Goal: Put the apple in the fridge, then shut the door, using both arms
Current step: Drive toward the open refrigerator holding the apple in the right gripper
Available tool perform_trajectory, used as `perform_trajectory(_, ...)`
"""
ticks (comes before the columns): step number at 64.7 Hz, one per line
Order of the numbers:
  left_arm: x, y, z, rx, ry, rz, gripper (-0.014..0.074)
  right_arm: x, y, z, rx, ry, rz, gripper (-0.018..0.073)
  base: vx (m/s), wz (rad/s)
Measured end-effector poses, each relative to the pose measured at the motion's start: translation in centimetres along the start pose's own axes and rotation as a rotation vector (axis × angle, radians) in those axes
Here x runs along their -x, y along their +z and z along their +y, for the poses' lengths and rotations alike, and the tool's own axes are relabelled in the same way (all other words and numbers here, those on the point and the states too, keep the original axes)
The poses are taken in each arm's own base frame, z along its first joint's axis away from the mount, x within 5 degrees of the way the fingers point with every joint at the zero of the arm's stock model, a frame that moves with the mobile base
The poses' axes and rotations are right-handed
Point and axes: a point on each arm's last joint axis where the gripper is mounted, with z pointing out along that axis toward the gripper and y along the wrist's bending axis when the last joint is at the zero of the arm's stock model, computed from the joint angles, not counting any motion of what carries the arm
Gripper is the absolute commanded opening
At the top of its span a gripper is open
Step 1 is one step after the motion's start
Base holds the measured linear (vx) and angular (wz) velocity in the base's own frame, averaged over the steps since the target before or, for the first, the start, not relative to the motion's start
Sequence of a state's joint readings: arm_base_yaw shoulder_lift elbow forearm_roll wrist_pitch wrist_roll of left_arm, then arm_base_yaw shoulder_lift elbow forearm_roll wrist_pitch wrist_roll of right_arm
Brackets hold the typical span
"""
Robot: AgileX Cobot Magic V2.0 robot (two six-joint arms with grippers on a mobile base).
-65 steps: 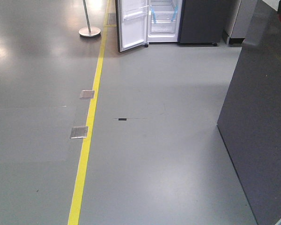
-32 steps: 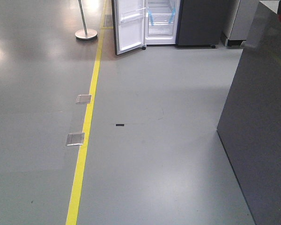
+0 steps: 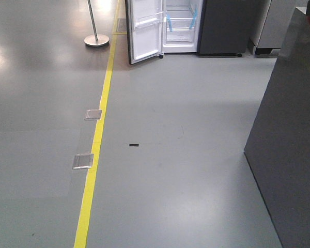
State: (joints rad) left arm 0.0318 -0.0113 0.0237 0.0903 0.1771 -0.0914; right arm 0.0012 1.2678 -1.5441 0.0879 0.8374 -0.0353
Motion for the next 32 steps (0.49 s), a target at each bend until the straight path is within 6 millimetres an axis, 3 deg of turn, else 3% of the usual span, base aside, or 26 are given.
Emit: perform_trajectory(32,0.00,0.00,0.00,0.000,0.000,0.000,-0.0006,0.00,0.00,0.00,0.000,0.000,0.000,0.0185,0.13,0.04)
